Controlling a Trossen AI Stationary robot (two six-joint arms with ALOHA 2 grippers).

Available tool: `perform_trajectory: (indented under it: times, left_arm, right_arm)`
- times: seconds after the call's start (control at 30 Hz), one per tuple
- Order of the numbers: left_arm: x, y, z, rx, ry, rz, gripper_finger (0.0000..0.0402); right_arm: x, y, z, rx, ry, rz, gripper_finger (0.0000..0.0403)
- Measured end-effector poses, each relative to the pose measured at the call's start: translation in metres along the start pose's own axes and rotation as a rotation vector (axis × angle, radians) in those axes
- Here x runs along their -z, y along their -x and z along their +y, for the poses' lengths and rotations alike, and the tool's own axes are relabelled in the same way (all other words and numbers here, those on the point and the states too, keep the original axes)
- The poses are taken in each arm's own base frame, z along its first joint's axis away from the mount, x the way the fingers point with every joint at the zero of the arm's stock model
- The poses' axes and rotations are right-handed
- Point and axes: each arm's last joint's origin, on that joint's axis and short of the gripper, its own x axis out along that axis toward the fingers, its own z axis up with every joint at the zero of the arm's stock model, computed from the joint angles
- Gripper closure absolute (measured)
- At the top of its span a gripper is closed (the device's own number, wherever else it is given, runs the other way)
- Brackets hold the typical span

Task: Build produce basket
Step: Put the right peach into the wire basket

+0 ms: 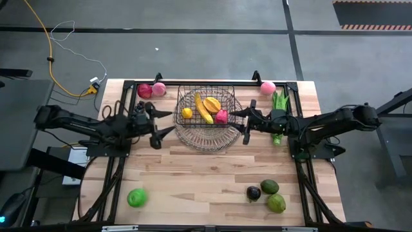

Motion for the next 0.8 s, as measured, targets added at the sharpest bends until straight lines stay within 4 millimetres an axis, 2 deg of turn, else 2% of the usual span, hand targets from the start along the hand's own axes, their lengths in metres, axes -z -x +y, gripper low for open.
perform_trajectory:
  times: [0.2, 0.37, 0.43, 0.6, 0.8]
  left_arm:
    - [-0.002, 0.007, 0.001, 0.055, 0.014, -0.038, 0.0117]
    - [-0.001, 0.007, 0.001, 0.062, 0.013, -0.034, 0.0117]
    - [-0.001, 0.006, 0.001, 0.061, 0.014, -0.032, 0.0117]
    - [-0.002, 0.006, 0.001, 0.061, 0.04, -0.039, 0.0117]
    - [-0.002, 0.006, 0.001, 0.058, 0.042, -0.038, 0.0117]
  right_arm:
    - [0.001, 0.0, -0.004, 0.143, -0.009, 0.013, 0.0217]
    - [0.003, 0.001, -0.005, 0.191, -0.032, 0.035, 0.0217]
    - [0.005, 0.001, -0.009, 0.296, -0.106, 0.043, 0.0217]
    - [0.019, 0.006, -0.036, 0.724, -0.215, 0.1, 0.0217]
    - [0.034, 0.011, -0.075, 0.912, -0.273, 0.191, 0.0217]
